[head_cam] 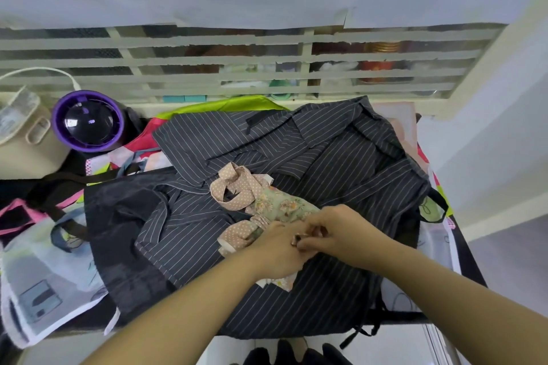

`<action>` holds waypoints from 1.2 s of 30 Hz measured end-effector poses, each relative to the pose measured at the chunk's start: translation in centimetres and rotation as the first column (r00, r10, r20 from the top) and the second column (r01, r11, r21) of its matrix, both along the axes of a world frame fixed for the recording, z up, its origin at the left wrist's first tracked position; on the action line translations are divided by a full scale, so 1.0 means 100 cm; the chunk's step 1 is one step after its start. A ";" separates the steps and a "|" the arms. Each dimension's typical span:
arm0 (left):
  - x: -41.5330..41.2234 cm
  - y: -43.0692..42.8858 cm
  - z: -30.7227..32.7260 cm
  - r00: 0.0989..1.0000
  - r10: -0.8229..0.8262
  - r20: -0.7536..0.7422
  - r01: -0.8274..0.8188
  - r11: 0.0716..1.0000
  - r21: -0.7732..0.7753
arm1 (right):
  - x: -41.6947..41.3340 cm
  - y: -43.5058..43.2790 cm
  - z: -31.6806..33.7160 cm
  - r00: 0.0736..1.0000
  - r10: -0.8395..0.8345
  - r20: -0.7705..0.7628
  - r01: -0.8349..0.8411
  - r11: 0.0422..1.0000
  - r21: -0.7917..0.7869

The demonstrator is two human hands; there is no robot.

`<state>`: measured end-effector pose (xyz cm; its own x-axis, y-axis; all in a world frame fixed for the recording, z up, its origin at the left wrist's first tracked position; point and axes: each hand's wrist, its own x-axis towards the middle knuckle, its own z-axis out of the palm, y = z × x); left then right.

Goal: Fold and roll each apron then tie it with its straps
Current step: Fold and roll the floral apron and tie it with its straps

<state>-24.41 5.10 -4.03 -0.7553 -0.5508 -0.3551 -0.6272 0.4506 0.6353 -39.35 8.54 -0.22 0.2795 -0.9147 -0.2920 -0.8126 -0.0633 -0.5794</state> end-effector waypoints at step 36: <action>0.088 -0.067 0.059 0.994 0.025 -0.106 0.001 0.972 0.236 | 0.092 0.015 -0.009 0.967 -0.197 0.159 0.231 0.944 -0.235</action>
